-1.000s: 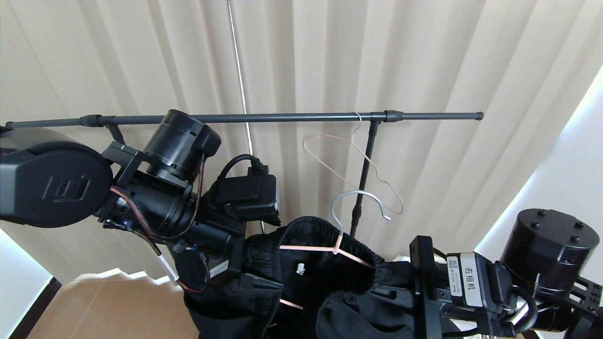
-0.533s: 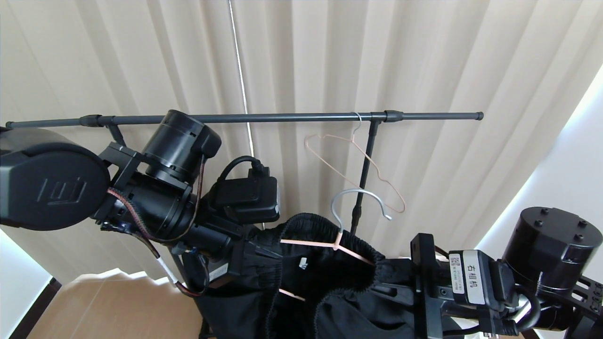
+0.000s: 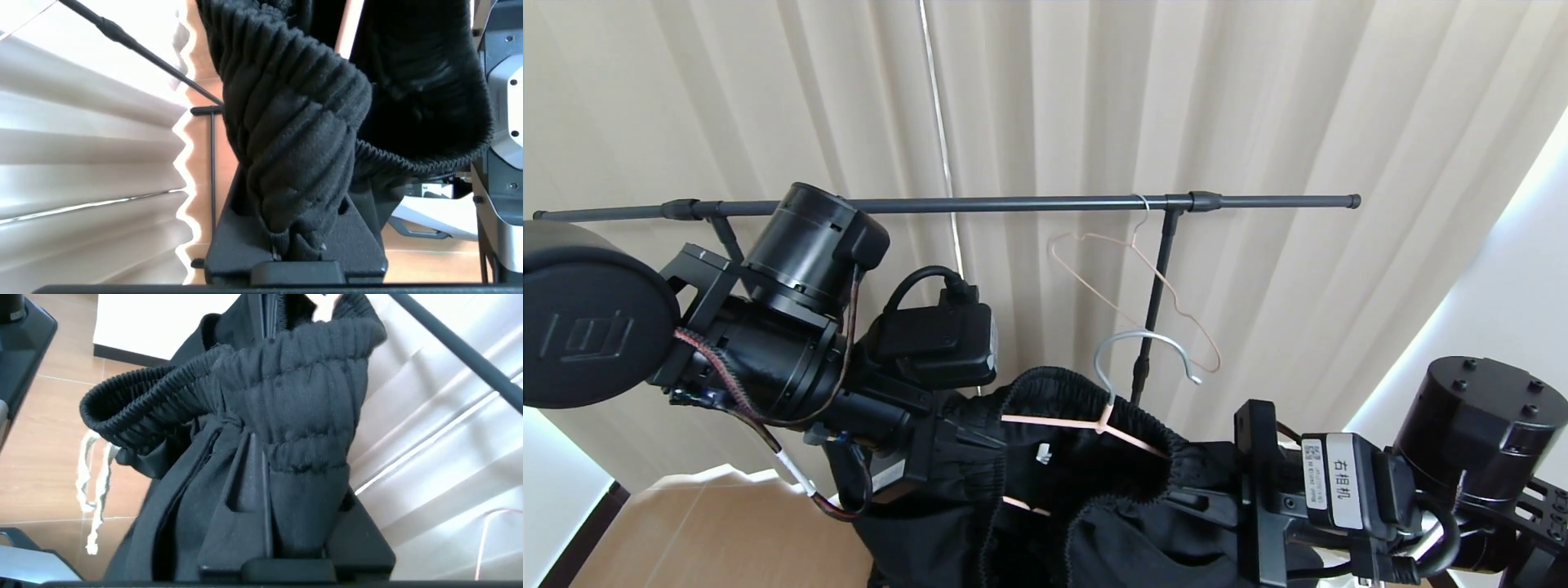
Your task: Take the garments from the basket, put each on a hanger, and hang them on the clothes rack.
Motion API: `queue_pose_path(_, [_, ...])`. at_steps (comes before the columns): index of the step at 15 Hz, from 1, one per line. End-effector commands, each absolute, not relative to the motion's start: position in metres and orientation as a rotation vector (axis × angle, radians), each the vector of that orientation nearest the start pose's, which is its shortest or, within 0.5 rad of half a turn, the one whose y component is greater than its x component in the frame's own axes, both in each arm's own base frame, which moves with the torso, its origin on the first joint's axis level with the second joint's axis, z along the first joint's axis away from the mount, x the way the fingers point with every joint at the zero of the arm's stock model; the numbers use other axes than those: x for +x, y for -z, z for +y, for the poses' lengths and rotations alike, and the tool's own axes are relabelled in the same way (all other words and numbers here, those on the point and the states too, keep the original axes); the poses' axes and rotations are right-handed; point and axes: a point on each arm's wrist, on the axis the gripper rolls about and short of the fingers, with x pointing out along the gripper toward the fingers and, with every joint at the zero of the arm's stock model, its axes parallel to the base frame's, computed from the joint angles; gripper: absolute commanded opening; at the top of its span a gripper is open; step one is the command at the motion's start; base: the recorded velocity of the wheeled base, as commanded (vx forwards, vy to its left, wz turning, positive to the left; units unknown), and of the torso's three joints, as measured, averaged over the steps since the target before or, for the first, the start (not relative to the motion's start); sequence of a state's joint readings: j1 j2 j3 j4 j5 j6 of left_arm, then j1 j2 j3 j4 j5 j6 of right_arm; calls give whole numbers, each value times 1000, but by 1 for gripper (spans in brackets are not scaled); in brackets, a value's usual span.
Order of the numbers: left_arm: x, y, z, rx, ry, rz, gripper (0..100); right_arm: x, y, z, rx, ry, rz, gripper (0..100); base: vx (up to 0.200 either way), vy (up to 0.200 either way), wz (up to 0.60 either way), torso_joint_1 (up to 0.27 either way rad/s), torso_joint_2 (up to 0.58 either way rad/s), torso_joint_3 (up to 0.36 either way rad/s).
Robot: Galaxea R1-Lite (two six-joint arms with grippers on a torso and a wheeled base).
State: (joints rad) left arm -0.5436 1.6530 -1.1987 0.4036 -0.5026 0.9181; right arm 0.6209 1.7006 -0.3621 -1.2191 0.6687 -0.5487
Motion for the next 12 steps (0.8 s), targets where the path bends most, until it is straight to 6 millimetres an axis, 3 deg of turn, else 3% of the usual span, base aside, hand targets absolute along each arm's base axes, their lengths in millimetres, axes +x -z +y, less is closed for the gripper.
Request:
queue_pose_path(1, [234,-215,-153,788,1309,373,0,195,-133,156,-468,-1288,-220,100,0,0,0,0,0,0])
queue_pose_path(8, [238,-213,-148,723,1226,321,0,204,-144,141,-405,-1200,-203,100,0,0,0,0,0,0])
queue_pose_path(12, [235,-217,-132,668,1143,283,0,210,-152,129,-352,-1194,-199,100,0,0,0,0,0,0])
